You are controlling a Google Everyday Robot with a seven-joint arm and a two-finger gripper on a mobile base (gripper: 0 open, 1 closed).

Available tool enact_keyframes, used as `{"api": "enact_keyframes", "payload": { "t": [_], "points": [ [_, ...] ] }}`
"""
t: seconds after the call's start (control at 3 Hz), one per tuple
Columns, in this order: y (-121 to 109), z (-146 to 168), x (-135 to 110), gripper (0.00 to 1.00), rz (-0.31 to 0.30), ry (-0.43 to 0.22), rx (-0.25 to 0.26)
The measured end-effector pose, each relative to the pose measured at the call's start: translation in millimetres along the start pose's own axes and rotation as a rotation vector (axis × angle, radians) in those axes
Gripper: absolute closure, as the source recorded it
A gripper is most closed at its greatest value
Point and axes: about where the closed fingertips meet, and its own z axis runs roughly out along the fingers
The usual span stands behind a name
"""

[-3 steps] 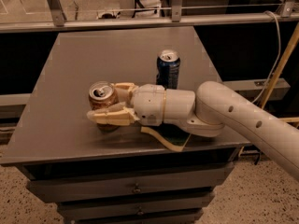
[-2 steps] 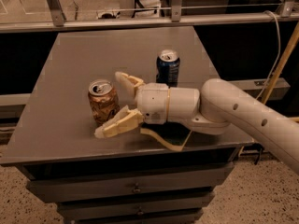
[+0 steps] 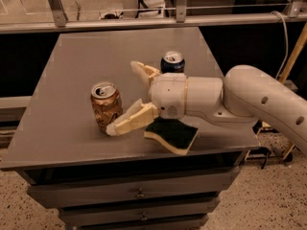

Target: Place orange can upright

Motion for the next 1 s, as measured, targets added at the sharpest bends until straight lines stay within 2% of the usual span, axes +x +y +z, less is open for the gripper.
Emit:
{"api": "enact_keyframes", "payload": {
  "t": [0.33, 0.67, 1.0],
  "points": [
    [2.2, -38.4, -13.9, 0.00, -0.060, -0.004, 0.081],
    [-3.2, -88.5, -16.2, 0.00, -0.090, -0.008, 0.189],
    [-4.8, -101.6, -15.5, 0.00, -0.093, -0.004, 0.218]
  ]
}}
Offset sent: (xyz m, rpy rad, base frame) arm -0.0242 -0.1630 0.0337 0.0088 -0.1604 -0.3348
